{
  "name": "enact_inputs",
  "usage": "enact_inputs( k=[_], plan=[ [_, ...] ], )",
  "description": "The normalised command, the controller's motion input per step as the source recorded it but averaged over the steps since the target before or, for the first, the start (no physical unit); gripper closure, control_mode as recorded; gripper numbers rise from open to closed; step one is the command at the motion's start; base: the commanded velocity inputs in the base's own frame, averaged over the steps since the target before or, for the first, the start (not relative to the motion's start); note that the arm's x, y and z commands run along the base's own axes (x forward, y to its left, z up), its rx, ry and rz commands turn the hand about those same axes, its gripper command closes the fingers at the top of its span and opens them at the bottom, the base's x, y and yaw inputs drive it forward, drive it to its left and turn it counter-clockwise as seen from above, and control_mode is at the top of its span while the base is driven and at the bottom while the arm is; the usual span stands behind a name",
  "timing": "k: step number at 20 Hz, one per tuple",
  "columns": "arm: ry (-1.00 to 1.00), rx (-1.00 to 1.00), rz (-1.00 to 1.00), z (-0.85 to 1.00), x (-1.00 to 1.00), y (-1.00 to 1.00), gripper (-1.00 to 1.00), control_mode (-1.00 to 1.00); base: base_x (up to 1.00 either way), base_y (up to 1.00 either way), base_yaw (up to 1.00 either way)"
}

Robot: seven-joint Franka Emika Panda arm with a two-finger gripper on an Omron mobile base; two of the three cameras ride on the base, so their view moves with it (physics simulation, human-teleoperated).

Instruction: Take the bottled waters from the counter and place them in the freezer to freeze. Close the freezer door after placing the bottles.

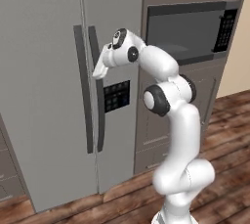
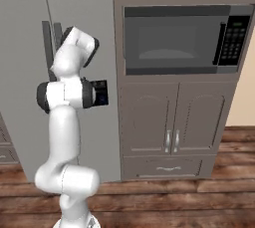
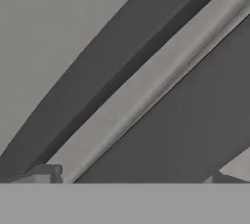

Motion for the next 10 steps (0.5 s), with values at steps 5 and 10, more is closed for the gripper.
enact_inputs(
  k=[5, 10],
  plan=[
    [-0.49, 0.04, 0.01, 0.47, -0.98, 0.0, -1.0, -1.0, 0.0, 0.0, 0.0],
    [-0.56, 0.28, -0.01, 0.59, -0.89, 0.3, -1.0, -1.0, 0.0, 0.0, 0.0]
  ],
)
